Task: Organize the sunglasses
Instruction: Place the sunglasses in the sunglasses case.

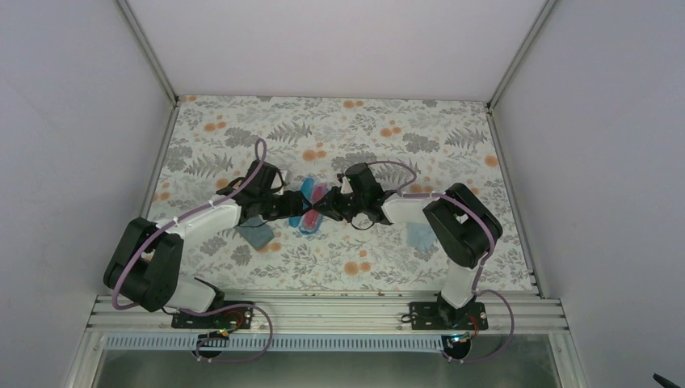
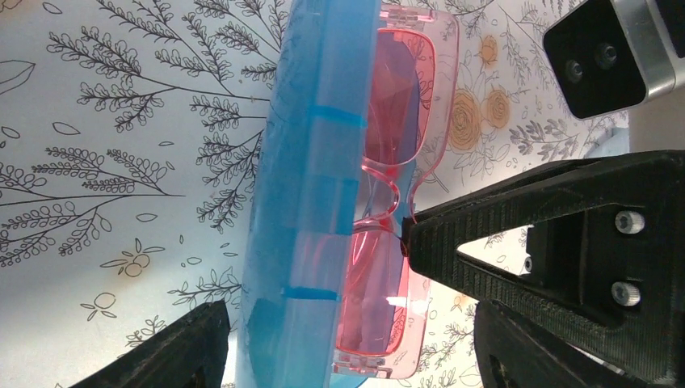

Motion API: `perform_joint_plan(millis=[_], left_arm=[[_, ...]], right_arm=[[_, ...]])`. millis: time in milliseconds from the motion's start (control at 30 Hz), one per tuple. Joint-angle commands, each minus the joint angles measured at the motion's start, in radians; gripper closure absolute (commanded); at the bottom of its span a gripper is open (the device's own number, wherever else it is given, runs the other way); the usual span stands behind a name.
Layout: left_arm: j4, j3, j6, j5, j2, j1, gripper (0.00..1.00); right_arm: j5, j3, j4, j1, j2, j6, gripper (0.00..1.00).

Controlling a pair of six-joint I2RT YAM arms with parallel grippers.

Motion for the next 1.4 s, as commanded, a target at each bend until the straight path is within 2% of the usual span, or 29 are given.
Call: perform_joint_plan(millis=[0,300,400,467,700,1033,1367], left_arm=[[-0.002,0.008,0.004,0.002,-0.016,0.005,0.25],[-0.01,0.023,0.011,-0.004,-0.02,0.005,0.25],[-0.015,0.026,0.014,-0.008,-0.02,0.005,0.25],[-0.016,0.027,0.016,-0.011,-0.021,0.005,0.25],[-0.004,0.017,0.018,-0.008,-0.011,0.005,0.25],[0.039,-0.002,0.016,0.035,0.019,0.005,0.27],[0.059,-0.02,0.019,0.056,0.034,0.005,0.3]], right_arm=[[-0.011,0.027,-0.011,0.01,0.009,-0.031,0.8],[0.07,0.008,-0.1,0.011,-0.075,-0.062,0.54],[0.104,-0.014,-0.121,0.01,-0.104,-0.063,0.51],[0.12,-0.027,-0.131,0.01,-0.12,-0.068,0.54],[0.128,-0.023,-0.171,0.01,-0.108,-0.103,0.75],[0.096,0.023,-0.207,0.013,-0.037,-0.153,0.94],[0.089,0.055,-0.218,0.016,-0.001,-0.167,0.96]])
